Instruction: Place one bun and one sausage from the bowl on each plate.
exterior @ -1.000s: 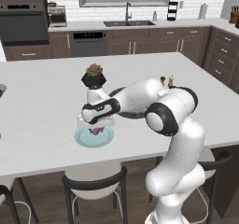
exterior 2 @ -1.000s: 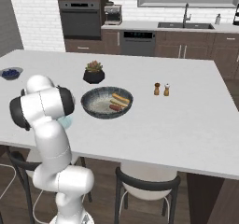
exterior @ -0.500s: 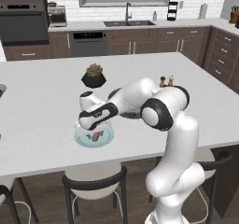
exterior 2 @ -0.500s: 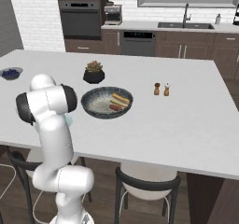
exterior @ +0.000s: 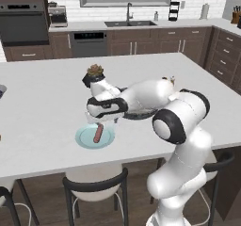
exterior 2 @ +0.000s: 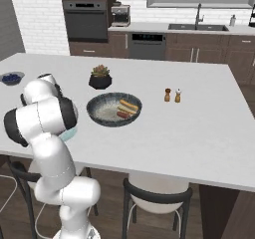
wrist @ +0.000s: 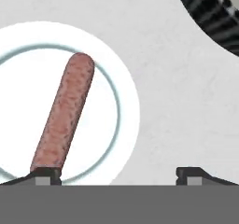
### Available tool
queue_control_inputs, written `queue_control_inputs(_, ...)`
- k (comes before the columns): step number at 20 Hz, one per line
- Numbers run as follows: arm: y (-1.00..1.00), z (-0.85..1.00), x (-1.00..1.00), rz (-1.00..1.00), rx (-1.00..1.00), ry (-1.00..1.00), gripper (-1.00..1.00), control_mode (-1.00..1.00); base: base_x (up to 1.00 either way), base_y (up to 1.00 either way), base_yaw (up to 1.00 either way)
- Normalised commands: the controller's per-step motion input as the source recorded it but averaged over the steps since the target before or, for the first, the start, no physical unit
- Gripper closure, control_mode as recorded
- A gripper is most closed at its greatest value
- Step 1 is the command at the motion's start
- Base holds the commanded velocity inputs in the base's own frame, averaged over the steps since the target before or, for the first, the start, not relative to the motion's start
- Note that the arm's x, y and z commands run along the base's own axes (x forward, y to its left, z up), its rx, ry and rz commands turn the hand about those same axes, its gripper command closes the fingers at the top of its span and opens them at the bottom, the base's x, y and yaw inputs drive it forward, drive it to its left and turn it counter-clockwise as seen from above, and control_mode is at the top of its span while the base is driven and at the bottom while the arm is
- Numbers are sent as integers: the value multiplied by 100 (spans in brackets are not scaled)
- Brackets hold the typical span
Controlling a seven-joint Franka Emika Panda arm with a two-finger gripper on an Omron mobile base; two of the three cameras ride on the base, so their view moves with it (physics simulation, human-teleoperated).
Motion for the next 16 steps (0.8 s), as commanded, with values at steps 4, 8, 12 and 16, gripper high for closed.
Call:
queue_control_inputs(4,-100,100,-13,0,0,-5,-100,-100,0,0,0)
queue_control_inputs(8,-100,100,0,0,0,-18,-100,-100,0,0,0)
queue_control_inputs(12,-100,79,3,0,0,-17,-100,-100,0,0,0)
queue_control_inputs(16,-100,35,50,7,0,-8,-100,-100,0,0,0)
